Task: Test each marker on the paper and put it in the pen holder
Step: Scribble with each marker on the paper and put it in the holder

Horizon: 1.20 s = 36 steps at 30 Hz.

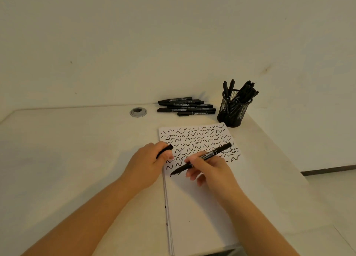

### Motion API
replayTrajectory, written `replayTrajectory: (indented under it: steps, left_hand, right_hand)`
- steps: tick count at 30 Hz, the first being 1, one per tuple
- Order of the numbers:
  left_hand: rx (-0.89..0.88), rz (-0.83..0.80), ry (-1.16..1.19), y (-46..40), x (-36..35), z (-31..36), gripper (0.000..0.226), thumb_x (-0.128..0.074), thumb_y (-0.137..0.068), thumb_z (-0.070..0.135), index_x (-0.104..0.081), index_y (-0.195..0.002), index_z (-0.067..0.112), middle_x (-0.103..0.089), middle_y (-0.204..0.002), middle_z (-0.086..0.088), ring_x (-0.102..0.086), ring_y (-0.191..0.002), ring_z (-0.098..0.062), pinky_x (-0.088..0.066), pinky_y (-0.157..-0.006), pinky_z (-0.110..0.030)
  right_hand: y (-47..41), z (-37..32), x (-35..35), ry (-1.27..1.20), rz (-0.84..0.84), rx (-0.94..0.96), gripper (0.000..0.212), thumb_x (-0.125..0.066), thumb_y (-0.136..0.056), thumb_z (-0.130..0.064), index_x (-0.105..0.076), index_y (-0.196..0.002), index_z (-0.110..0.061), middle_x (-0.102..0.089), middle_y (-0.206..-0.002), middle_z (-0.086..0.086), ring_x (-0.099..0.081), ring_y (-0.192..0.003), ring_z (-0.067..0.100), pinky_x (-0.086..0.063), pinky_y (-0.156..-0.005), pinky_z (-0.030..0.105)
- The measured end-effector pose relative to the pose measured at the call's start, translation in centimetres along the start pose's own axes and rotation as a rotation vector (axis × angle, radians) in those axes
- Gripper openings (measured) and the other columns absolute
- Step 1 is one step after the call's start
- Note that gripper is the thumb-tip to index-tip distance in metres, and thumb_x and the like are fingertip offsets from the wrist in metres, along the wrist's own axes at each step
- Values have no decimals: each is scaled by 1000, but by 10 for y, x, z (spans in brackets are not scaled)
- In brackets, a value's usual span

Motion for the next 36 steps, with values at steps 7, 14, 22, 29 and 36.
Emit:
replayTrajectory:
  steps: [7,14,22,29,36]
  left_hand:
    - [1,-16,57,4,-2,-14,18,-38,-91,39,-52,-82,46,-67,-93,2,-60,-88,-14,-48,-79,-42]
    - [5,-8,66,3,-1,-18,18,-41,-93,34,-59,-91,35,-67,-94,4,-59,-89,-12,-48,-80,-41]
    - [-1,-19,66,5,-2,-16,16,-37,-90,42,-51,-83,47,-68,-95,-1,-57,-79,-15,-47,-71,-39]
    - [-85,-24,0,8,-3,-7,12,-50,-91,34,-61,-91,30,-56,-74,11,-48,-72,-5,-38,-64,-24]
    - [-202,-39,-25,12,-6,8,17,-49,-89,36,-62,-96,27,-49,-70,26,-45,-81,1,-33,-65,-11]
  right_hand:
    - [3,9,-4,201,78,114,24,-57,-84,-12,-60,-67,-30,-65,-56,-1,-58,-57,9,-45,-59,24]
    - [2,9,-9,278,44,185,21,-58,-84,-13,-58,-67,-27,-61,-56,-5,-49,-54,3,-38,-53,15]
    - [3,12,4,333,179,212,15,-54,-79,-25,-52,-65,-28,-51,-53,-4,-39,-47,3,-32,-47,17]
    - [7,3,20,73,342,262,19,-64,-83,-12,-60,-73,-29,-60,-59,-11,-52,-55,6,-43,-51,21]
    - [2,7,21,-279,196,202,17,-53,-81,-22,-65,-68,-19,-57,-54,1,-51,-51,12,-39,-44,21]
Point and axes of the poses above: each hand's wrist, its own y-axis away from the middle knuckle, its own x-axis out of the back of the hand, z = x × y, the point moved 6 cm from there along -y, towards the middle knuckle
